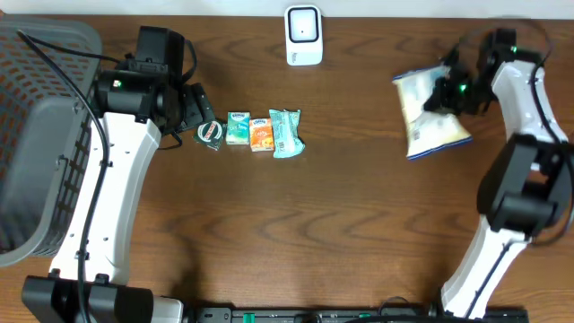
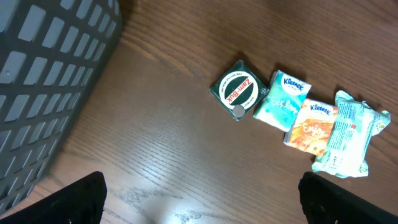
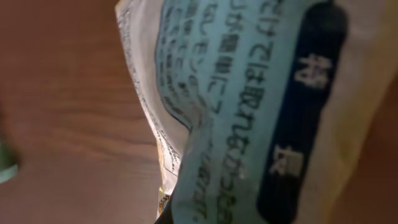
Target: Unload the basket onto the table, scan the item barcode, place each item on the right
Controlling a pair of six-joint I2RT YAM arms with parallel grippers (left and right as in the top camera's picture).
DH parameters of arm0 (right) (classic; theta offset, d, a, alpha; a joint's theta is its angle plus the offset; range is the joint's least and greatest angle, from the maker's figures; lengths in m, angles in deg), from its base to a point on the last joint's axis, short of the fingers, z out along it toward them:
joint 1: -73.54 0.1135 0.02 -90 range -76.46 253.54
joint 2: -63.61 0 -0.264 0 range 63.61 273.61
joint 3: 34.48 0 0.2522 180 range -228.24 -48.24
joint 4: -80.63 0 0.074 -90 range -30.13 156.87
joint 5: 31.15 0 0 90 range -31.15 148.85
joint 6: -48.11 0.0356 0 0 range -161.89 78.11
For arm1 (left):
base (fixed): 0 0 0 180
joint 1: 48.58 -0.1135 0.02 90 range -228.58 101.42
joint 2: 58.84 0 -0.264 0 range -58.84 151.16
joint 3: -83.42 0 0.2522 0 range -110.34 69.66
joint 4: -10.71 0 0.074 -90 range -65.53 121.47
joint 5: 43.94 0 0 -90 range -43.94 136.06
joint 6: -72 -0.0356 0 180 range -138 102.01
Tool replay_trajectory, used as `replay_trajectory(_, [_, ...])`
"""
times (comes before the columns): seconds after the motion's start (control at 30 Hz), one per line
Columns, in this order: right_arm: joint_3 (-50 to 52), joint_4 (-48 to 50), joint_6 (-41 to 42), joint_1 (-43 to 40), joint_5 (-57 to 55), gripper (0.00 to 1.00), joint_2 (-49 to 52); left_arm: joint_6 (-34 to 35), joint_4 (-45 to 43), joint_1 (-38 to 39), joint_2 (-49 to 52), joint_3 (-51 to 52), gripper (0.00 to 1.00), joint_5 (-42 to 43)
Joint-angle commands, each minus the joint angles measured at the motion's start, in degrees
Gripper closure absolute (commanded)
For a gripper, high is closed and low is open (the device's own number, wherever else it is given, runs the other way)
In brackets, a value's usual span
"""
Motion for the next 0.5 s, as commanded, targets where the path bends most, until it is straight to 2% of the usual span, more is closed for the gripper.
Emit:
replay_trajectory(0.0, [-1.42,-0.33,10.82,7.17,-28.89,0.99,-6.08,0.72,0.20,-0.09,0.20,-0.50,0.02,-0.52])
replay_trajectory(0.23, [2.78,-1.16,23.39,19.91,-56.83,0.99,-4.48,0.72,0.20,-0.09,0.20,-0.50,0.02,-0.52])
replay_trajectory(0.3, [5.53,0.35,25.64,23.19,-61.02,0.99,-3.06,0.72,0.20,-0.09,0.20,-0.50,0.02,-0.52])
replay_trajectory(0.47, [10.47,5.09,25.68,28.48,-61.35,0.99,0.39,0.72,0.20,-0.09,0.20,-0.50,0.02,-0.52])
